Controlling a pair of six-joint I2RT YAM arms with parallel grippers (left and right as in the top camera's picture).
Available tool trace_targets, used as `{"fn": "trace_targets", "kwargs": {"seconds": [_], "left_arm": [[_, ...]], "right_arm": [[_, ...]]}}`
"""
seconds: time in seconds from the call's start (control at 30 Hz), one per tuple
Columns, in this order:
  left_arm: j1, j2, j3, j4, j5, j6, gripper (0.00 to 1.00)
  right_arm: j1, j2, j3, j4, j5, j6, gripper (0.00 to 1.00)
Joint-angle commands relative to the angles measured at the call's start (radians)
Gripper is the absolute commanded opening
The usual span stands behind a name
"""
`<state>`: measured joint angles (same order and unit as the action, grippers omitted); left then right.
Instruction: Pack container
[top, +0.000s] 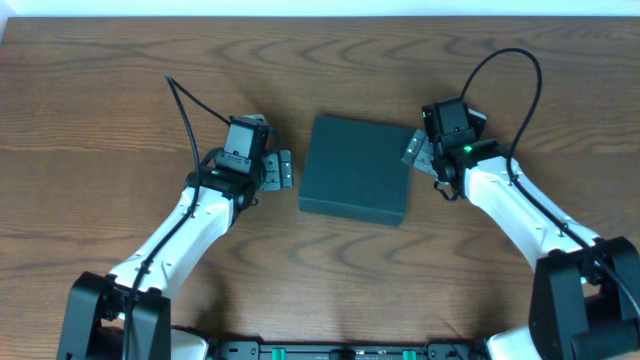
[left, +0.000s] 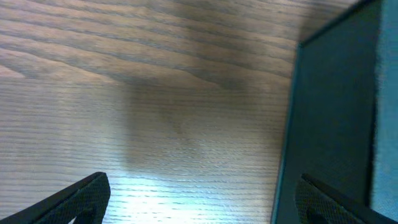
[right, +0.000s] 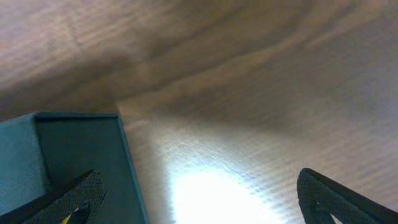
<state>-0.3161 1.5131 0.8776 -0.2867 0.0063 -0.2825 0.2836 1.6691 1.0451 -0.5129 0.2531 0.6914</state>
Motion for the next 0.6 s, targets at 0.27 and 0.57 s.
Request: {"fn": "trace_targets", "kwargs": {"seconds": [0.27,0.57], "left_arm": [[-0.001,0.004,0.024,-0.025,0.113,-0.014,0.95],[-0.05,0.004,0.024,-0.046,0.115,-0.06,0.95]], "right_arm": [[0.006,0.09,0.002,0.091,-0.072,-0.005,0.99],[0.006,0.122,0.002,0.179,-0.086,-0.005,0.99]]}}
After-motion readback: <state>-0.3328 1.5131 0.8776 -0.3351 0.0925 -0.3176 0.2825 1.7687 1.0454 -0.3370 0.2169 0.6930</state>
